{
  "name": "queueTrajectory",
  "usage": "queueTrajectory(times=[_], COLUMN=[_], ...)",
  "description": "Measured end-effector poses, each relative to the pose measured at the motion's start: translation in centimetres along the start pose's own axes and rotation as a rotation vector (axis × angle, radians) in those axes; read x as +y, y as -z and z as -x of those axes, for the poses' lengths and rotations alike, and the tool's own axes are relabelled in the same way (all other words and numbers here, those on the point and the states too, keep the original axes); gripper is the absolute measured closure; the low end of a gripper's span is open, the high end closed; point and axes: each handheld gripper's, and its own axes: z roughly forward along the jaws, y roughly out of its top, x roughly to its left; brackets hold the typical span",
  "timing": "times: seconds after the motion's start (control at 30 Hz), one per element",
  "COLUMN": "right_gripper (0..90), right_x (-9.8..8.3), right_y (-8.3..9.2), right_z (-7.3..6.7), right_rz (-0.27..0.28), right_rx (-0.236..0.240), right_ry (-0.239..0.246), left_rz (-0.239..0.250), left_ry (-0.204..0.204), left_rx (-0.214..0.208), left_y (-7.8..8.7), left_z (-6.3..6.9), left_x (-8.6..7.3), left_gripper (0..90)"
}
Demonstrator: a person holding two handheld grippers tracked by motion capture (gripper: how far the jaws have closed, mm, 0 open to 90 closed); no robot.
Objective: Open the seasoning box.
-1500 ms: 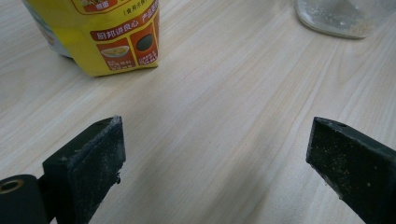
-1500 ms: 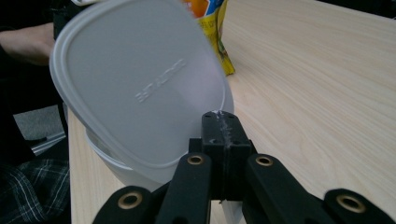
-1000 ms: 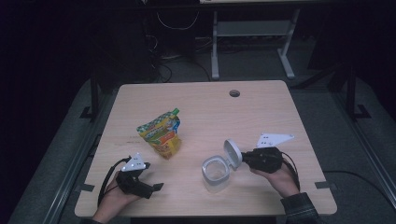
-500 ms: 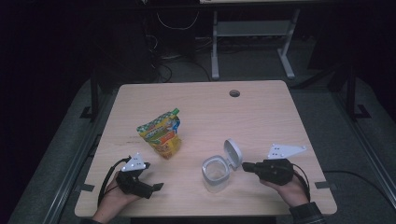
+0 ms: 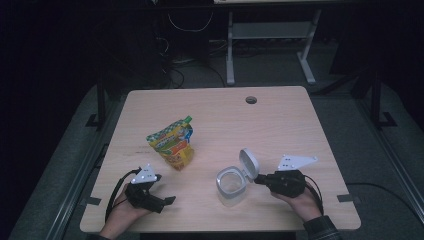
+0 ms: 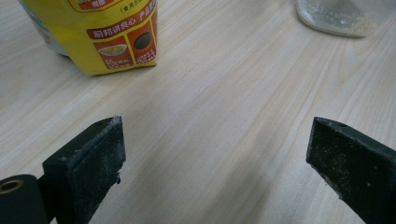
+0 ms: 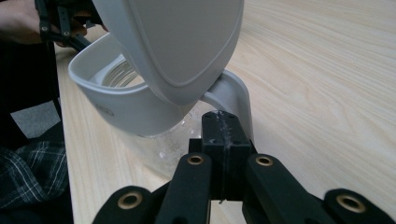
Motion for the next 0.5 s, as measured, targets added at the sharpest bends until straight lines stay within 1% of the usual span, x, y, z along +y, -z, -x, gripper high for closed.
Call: queueTrajectory(times=[0.13,0.23,0.27,0.37,0.43,0.47,0.5], right_gripper=[89.7,89.7,89.7,89.4,85.5,83.3,80.8], right_x=[0.11,0.03,-0.05,-0.45,-0.6,-0.62,-0.62], right_y=[-0.24,-0.08,-0.03,0.17,0.38,0.54,0.67], right_z=[0.21,0.03,-0.04,-0.15,-0.23,-0.33,-0.41], right_rz=[0.0,0.001,-0.001,-0.006,0.0,-0.001,0.002], right_rx=[-0.007,-0.008,-0.008,-0.012,-0.013,-0.012,-0.017], right_ry=[0.005,0.001,0.001,-0.001,-0.01,-0.016,-0.017], left_rz=[0.004,0.006,0.011,0.014,0.012,0.024,0.025], left_ry=[0.002,0.003,0.013,0.01,0.005,0.013,0.012], left_rx=[0.002,0.004,0.007,0.015,0.021,0.025,0.03], left_y=[0.01,0.15,0.16,0.28,0.5,0.56,0.69], left_z=[-0.04,-0.07,-0.04,-0.09,-0.13,-0.14,-0.26], left_x=[-0.02,-0.05,-0.04,-0.04,0.01,0.03,0.07], left_gripper=[4.2,4.2,4.2,4.2,4.2,4.2,4.2])
